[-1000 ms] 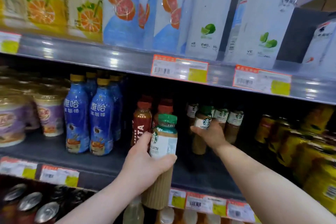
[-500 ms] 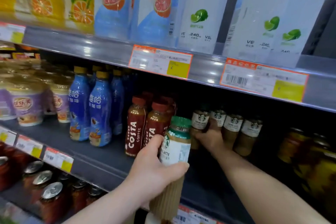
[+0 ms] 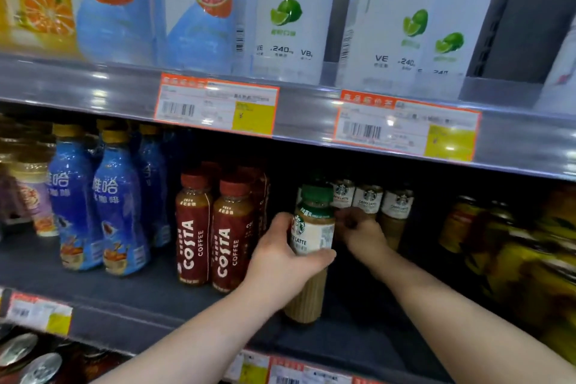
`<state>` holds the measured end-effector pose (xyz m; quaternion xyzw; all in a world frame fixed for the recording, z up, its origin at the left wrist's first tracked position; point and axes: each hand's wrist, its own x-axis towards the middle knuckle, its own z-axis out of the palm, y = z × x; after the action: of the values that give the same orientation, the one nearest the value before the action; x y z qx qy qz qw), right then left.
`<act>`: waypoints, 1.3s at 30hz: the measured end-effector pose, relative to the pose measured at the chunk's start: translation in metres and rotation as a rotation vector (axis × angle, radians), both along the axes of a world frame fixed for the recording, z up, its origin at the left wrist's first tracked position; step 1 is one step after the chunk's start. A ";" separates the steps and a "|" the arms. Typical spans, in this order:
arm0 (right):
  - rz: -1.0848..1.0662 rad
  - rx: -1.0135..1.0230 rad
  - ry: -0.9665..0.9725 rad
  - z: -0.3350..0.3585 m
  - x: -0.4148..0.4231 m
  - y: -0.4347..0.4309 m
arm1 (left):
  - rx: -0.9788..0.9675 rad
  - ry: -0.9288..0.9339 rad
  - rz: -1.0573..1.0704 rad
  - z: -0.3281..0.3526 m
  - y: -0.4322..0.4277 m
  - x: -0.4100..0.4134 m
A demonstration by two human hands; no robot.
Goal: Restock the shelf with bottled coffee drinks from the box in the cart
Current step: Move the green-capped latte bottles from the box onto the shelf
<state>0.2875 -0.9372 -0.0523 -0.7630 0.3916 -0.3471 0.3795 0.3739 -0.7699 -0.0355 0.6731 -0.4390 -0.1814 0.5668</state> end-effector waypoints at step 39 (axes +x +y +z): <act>-0.117 0.009 0.093 -0.012 0.001 -0.015 | 0.764 -0.917 -0.424 -0.060 -0.034 0.026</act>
<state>0.2885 -0.9518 -0.0642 -0.7524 0.4541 -0.3313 0.3434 0.3999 -0.8037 -0.0951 0.7358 -0.6652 -0.1269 -0.0075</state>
